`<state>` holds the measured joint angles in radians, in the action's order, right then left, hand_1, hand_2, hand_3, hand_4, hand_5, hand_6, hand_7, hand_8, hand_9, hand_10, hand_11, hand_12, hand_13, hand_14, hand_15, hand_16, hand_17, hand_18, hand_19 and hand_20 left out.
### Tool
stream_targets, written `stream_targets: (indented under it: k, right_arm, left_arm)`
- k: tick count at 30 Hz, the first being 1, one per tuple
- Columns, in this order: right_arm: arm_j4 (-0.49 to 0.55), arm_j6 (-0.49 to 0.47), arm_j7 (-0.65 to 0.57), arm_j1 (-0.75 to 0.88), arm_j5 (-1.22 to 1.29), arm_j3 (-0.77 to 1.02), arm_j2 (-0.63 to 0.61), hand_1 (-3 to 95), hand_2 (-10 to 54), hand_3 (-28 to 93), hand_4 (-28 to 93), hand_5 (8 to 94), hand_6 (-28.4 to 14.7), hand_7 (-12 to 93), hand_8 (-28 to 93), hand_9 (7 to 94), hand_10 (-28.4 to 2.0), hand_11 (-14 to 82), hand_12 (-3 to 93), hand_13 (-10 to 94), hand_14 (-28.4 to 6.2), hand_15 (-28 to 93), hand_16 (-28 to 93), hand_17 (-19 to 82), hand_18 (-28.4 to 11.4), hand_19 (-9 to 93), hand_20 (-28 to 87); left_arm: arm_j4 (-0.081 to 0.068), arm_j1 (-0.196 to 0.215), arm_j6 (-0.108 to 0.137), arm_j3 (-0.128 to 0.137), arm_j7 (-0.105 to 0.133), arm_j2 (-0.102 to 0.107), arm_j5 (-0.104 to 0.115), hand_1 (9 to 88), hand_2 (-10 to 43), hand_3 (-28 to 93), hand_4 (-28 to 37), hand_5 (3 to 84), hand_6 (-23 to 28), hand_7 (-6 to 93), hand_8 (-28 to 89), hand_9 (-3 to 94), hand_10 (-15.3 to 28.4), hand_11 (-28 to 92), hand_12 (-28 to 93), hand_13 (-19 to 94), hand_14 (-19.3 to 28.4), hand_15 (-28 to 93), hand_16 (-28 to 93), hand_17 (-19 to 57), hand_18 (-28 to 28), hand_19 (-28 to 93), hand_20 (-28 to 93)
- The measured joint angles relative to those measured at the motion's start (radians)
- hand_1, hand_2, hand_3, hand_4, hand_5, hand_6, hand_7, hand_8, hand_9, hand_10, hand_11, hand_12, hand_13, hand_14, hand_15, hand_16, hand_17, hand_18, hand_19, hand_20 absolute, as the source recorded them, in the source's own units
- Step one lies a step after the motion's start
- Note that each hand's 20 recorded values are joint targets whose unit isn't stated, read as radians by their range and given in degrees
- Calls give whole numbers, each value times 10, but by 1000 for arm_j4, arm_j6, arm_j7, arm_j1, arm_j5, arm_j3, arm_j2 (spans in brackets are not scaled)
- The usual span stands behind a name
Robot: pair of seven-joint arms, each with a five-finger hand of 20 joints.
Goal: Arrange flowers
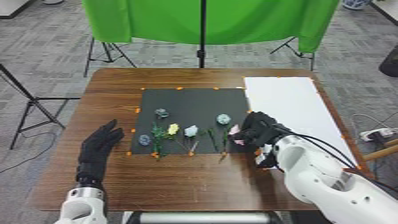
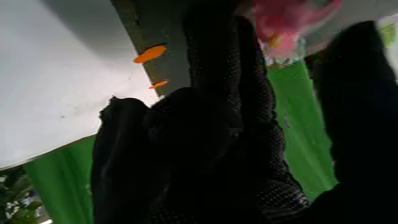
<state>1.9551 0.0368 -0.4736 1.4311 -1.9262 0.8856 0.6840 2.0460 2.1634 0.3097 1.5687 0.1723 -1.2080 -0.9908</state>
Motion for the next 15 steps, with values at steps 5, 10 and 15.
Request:
stream_targets:
  k: [5,10,15]
  right_arm:
    - [23,0,4,35,17,58,7,312,-95,546,-213,759,-28,189,-66,829,-146,282,239,888,-34,630,314,657,-127,932,602]
    - [45,10,6,67,38,131,25,309,-95,596,-152,750,-28,184,-66,820,-146,275,242,878,-44,611,318,634,-133,932,574]
    - [75,-11,116,151,239,336,61,279,-25,629,-146,706,-15,184,-70,781,-154,240,237,776,-100,480,281,492,-156,830,425]
  left_arm:
    - [0,0,-7,0,1,0,-3,262,70,640,-264,437,44,108,-65,439,136,175,108,325,168,208,-11,54,107,84,166]
    - [0,0,-16,1,3,-2,-6,261,64,640,-262,436,43,108,-64,440,136,175,108,326,169,207,-10,54,107,83,166]
    - [0,0,-26,1,7,-2,-10,260,61,641,-262,441,41,112,-64,442,135,175,109,329,168,208,-9,56,108,83,166]
